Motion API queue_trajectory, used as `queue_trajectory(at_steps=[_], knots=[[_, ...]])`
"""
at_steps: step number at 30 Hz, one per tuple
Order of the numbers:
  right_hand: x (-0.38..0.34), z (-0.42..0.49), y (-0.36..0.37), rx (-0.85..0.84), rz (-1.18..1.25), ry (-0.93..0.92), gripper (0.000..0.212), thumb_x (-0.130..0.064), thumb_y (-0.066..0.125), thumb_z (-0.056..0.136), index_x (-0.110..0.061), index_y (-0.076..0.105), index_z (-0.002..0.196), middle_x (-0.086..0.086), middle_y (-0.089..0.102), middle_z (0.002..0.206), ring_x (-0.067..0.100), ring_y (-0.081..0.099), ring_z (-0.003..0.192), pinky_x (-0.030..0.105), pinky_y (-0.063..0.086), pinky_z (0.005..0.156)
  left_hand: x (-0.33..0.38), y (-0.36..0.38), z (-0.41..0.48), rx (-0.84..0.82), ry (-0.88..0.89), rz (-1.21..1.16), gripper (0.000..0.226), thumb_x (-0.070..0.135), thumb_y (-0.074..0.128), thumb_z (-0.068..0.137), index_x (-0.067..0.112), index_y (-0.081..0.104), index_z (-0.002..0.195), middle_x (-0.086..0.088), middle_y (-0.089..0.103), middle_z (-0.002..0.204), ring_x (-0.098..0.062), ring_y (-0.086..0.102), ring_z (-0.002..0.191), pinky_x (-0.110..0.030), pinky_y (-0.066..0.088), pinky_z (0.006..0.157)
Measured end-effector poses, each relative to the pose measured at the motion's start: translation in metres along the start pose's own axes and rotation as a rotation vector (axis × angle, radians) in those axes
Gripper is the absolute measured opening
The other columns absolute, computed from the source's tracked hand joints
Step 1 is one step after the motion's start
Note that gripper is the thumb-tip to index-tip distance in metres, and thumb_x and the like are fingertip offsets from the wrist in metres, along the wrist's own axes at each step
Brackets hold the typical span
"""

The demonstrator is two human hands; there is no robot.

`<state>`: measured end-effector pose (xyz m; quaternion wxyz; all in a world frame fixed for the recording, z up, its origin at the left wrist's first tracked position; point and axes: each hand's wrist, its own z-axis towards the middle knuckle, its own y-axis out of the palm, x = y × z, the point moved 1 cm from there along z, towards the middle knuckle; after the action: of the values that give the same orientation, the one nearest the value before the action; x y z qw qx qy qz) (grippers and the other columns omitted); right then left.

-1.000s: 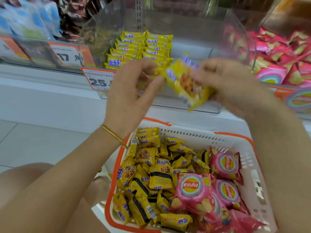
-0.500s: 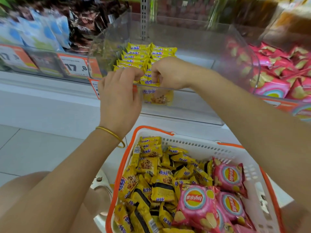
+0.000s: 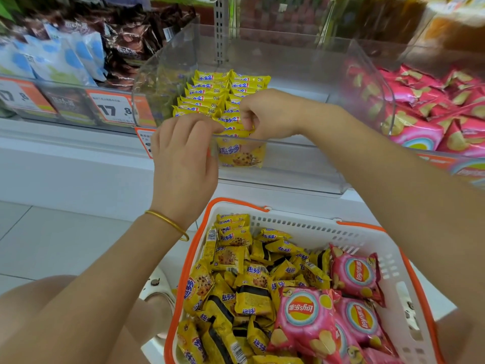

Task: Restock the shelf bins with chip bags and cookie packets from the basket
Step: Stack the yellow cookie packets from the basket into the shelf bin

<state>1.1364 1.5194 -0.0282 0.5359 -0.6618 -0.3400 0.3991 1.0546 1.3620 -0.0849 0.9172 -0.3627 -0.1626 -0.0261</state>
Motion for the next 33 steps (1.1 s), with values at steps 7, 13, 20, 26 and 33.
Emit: queue_trajectory(at_steps=[7,13,20,26,33], knots=[[0.006,-0.014,0.0,0.081,0.054,0.009,0.036,-0.037,0.079,0.071,-0.017,0.053,0.087,-0.014,0.042,0.07,0.014,0.043,0.073,0.017,0.031,0.055,0.01,0.0,-0.004,0.013,0.046,0.0,0.043,0.002,0.039,0.066,0.009,0.065,0.1,-0.008,0.06,0.107,-0.032,0.05,0.099,-0.039,0.033,0.08],[0.007,-0.016,0.004,0.032,0.086,0.049,0.022,-0.028,0.071,0.082,-0.019,0.053,0.073,-0.008,0.054,0.065,0.008,0.056,0.059,0.02,0.041,0.056,0.013,0.002,-0.007,-0.014,0.061,0.009,0.041,0.002,0.041,0.065,0.011,0.065,0.097,-0.007,0.06,0.105,-0.027,0.045,0.099,-0.033,0.027,0.077],[-0.006,-0.048,-0.007,0.284,0.197,0.108,0.018,-0.031,0.068,0.084,-0.017,0.059,0.08,-0.008,0.055,0.068,0.017,0.054,0.064,0.025,0.045,0.072,0.018,-0.001,-0.01,0.001,0.086,-0.038,0.039,-0.001,0.041,0.066,0.01,0.065,0.094,-0.008,0.061,0.102,-0.029,0.048,0.096,-0.036,0.03,0.076],[-0.023,-0.123,0.045,0.687,0.471,0.133,0.008,-0.014,0.066,0.081,-0.02,0.06,0.083,-0.009,0.057,0.083,0.005,0.054,0.082,0.014,0.041,0.072,0.021,0.005,-0.03,-0.114,0.166,-0.045,0.033,0.0,0.041,0.067,0.009,0.066,0.087,-0.007,0.063,0.094,-0.032,0.051,0.09,-0.038,0.033,0.074],[-0.058,-0.14,0.157,0.421,0.31,0.154,0.016,-0.02,0.054,0.088,-0.021,0.062,0.102,-0.006,0.06,0.1,0.009,0.055,0.093,0.021,0.044,0.074,0.02,0.011,-0.04,-0.21,0.181,-0.056,0.033,0.0,0.041,0.068,0.008,0.067,0.086,-0.007,0.064,0.094,-0.03,0.05,0.091,-0.042,0.037,0.074]])
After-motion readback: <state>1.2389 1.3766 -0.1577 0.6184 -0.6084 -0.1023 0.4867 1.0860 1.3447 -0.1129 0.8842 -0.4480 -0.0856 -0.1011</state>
